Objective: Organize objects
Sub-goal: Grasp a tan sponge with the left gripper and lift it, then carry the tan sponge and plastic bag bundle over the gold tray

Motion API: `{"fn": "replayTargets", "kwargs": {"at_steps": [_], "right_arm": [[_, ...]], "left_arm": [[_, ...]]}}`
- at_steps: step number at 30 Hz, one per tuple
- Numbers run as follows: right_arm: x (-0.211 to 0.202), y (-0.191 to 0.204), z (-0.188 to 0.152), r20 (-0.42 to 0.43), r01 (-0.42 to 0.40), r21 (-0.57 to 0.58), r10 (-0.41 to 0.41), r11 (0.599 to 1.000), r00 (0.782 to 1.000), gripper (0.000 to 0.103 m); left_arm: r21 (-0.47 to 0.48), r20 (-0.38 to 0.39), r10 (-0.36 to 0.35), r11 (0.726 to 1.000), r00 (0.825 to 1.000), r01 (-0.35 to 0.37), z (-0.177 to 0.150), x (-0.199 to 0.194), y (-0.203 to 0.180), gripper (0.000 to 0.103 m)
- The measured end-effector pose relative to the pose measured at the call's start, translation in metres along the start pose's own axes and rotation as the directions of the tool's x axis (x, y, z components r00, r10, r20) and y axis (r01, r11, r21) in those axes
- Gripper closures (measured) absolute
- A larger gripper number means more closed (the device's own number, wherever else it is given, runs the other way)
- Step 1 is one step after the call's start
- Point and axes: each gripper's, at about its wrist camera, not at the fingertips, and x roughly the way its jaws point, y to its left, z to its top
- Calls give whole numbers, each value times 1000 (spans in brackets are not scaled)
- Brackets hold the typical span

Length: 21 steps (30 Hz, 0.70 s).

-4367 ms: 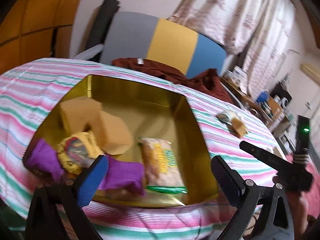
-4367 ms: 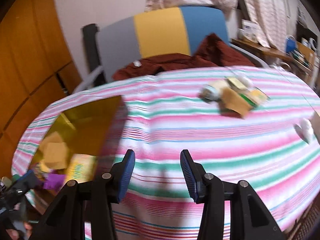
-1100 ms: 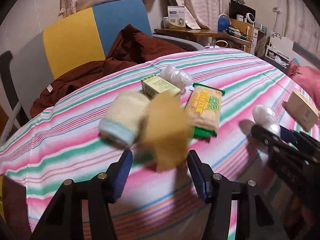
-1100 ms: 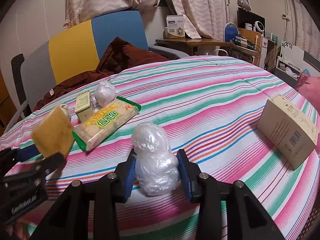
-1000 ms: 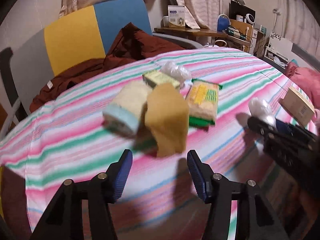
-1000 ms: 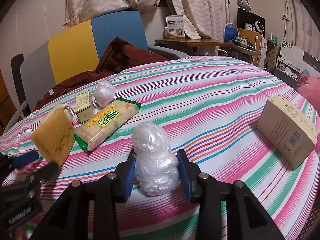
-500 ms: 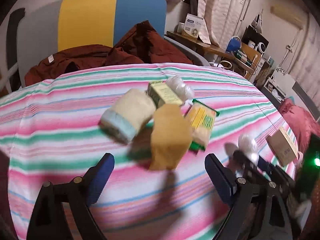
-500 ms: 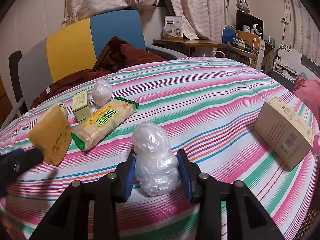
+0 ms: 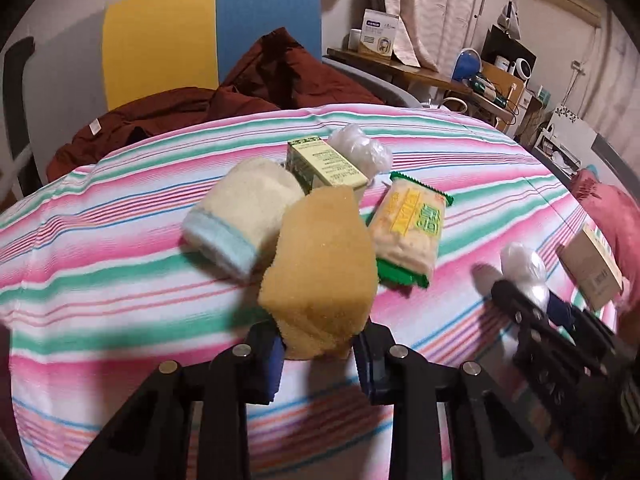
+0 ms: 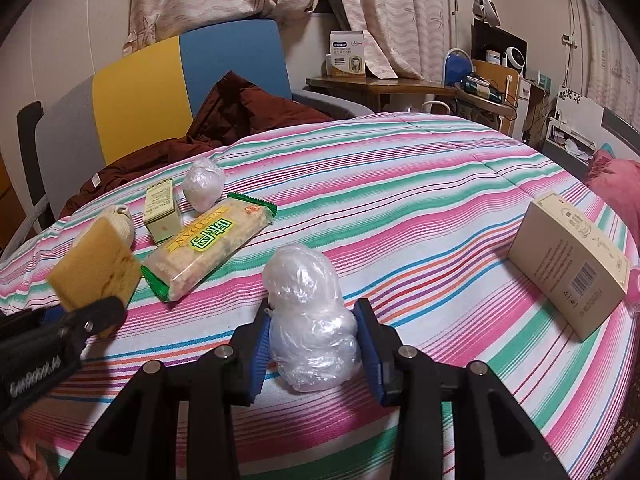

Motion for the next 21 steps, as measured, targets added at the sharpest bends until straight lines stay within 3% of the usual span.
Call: {"fn": "replayTargets", "kwargs": {"at_steps": [16,21], "right_arm": [[-2,2,0,10,28,-6,-28,1000,1000,64],[-2,5,0,15,47,-17,-47,999,999,64]], "left_arm": [[-24,60,9,1000,998,-8,-83,-72,17,73],[33,78,-19,999,997,16,-110,-104,17,74]]}}
